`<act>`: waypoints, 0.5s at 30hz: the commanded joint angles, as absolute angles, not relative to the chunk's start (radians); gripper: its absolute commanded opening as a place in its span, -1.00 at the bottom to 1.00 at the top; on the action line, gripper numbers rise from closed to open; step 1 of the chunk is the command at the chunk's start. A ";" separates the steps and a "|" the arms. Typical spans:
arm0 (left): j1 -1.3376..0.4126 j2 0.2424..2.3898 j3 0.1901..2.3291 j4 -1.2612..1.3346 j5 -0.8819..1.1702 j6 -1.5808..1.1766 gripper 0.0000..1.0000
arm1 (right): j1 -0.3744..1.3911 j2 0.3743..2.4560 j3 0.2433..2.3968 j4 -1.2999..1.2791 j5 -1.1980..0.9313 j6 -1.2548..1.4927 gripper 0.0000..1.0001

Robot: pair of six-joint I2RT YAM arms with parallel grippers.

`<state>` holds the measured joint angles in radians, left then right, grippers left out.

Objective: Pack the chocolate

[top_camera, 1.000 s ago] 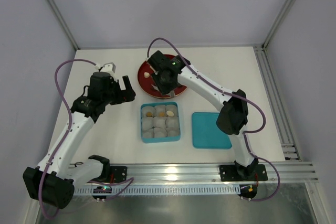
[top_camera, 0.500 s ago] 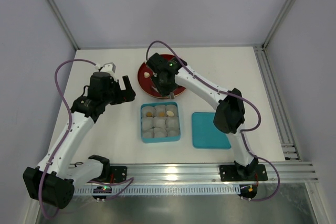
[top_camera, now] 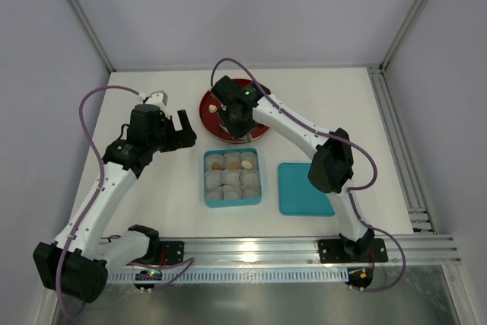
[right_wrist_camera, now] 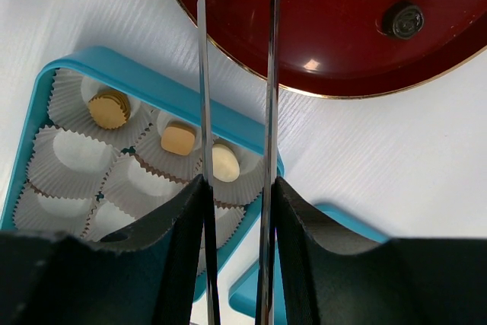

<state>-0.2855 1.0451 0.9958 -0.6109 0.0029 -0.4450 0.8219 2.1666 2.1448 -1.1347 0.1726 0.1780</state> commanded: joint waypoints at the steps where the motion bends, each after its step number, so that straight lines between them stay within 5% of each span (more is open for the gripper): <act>1: -0.281 1.048 0.996 -0.586 0.018 -0.449 0.99 | 0.830 2.163 2.201 -1.141 0.192 0.164 -0.16; 15: -0.276 1.045 0.997 -0.584 0.020 -0.449 1.00 | 0.831 2.186 2.223 -1.147 0.195 0.156 -0.18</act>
<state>-0.2852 1.0454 0.9958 -0.6109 0.0029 -0.4450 0.8238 2.1754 2.1750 -1.1446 0.1795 0.1772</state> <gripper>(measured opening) 0.996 0.416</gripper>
